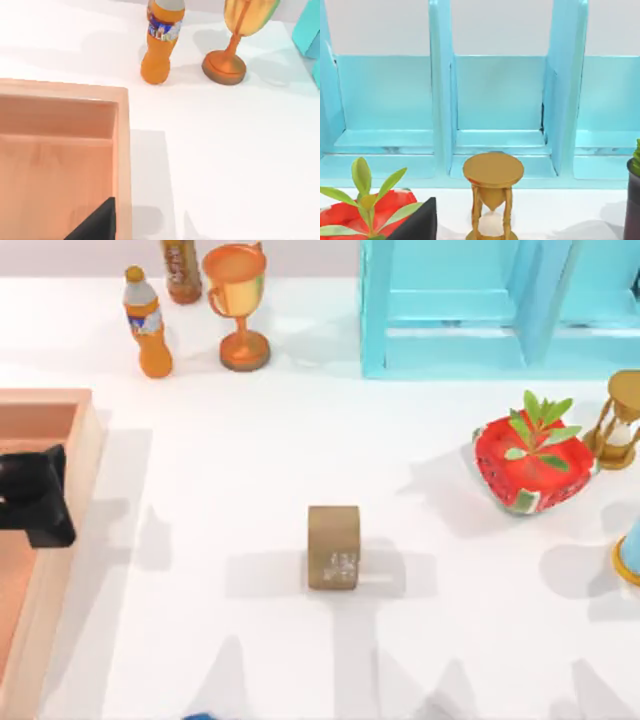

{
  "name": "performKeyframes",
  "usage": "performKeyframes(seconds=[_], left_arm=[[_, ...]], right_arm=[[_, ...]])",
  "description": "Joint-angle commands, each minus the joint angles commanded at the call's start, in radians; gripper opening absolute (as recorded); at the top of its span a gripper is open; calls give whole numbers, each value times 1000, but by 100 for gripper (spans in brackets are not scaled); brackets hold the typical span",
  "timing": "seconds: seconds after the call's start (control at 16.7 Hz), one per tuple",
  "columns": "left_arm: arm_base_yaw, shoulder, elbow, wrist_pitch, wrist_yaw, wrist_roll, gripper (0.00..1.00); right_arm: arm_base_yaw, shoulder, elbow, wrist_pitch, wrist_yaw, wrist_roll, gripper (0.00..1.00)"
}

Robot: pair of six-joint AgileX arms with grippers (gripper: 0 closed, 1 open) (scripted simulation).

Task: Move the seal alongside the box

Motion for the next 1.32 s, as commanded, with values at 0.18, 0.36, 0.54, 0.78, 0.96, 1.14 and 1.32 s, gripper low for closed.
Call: performKeyframes(seconds=[0.18, 0.36, 0.54, 0.78, 0.96, 1.14, 1.32], left_arm=[[-93, 279, 249, -176, -1, -94, 100], [-194, 570, 512, -361, -1, -190, 100], [-296, 855, 771, -542, -1, -284, 100], [-417, 1192, 1081, -759, 1, -396, 100], [-490, 1390, 1266, -888, 3, -463, 100], [-539, 1522, 1388, -973, 4, -506, 100], [-559, 1573, 1435, -1005, 5, -522, 100]], right_arm=[[0, 0, 0, 0, 0, 0, 100], [0, 0, 0, 0, 0, 0, 100], [0, 0, 0, 0, 0, 0, 100], [0, 0, 0, 0, 0, 0, 100], [0, 0, 0, 0, 0, 0, 100], [0, 0, 0, 0, 0, 0, 100], [0, 0, 0, 0, 0, 0, 100]])
